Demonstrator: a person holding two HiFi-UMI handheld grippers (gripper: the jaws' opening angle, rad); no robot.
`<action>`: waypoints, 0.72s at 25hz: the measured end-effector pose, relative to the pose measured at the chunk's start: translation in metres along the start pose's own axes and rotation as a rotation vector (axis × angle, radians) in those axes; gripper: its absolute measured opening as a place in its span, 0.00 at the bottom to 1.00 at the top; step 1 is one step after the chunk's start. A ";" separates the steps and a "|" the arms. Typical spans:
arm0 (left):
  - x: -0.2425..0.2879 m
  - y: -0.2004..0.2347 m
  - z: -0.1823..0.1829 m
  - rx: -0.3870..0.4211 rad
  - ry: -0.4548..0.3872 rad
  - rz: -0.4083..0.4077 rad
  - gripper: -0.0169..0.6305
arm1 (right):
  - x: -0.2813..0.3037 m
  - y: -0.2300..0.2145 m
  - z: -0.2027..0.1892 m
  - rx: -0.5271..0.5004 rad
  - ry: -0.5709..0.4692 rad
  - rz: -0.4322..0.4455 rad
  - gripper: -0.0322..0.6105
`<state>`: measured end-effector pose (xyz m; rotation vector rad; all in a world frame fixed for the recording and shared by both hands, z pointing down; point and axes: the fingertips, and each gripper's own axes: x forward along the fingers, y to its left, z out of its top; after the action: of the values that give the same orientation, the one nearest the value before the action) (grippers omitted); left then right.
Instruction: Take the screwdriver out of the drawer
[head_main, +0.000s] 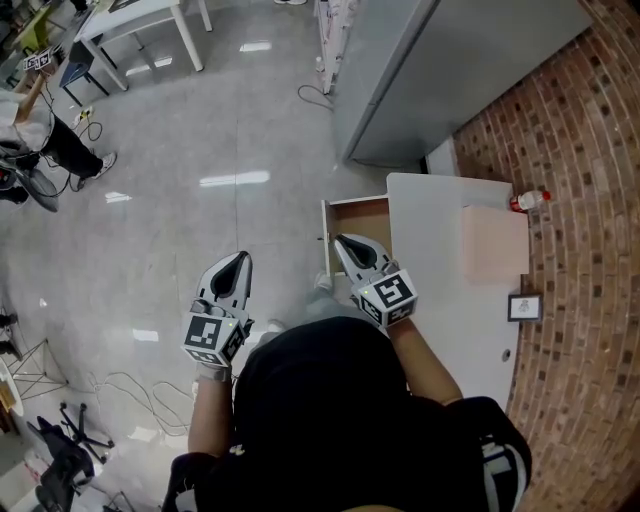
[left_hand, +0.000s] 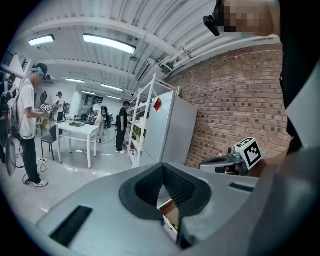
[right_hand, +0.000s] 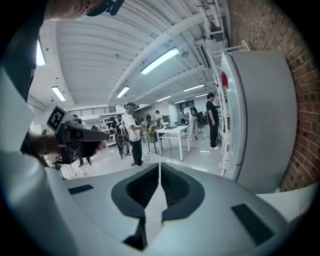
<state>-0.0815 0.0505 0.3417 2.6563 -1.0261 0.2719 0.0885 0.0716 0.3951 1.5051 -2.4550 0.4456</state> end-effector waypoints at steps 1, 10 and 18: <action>0.009 -0.003 0.001 0.003 0.009 0.005 0.03 | 0.000 -0.011 -0.002 0.006 0.006 0.002 0.08; 0.061 -0.016 -0.006 -0.001 0.067 0.056 0.03 | 0.007 -0.080 -0.043 0.051 0.111 0.003 0.08; 0.073 -0.011 -0.021 -0.003 0.133 0.028 0.03 | 0.021 -0.105 -0.083 0.147 0.201 -0.048 0.10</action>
<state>-0.0227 0.0192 0.3791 2.5832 -1.0212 0.4467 0.1758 0.0406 0.4936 1.4901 -2.2699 0.7444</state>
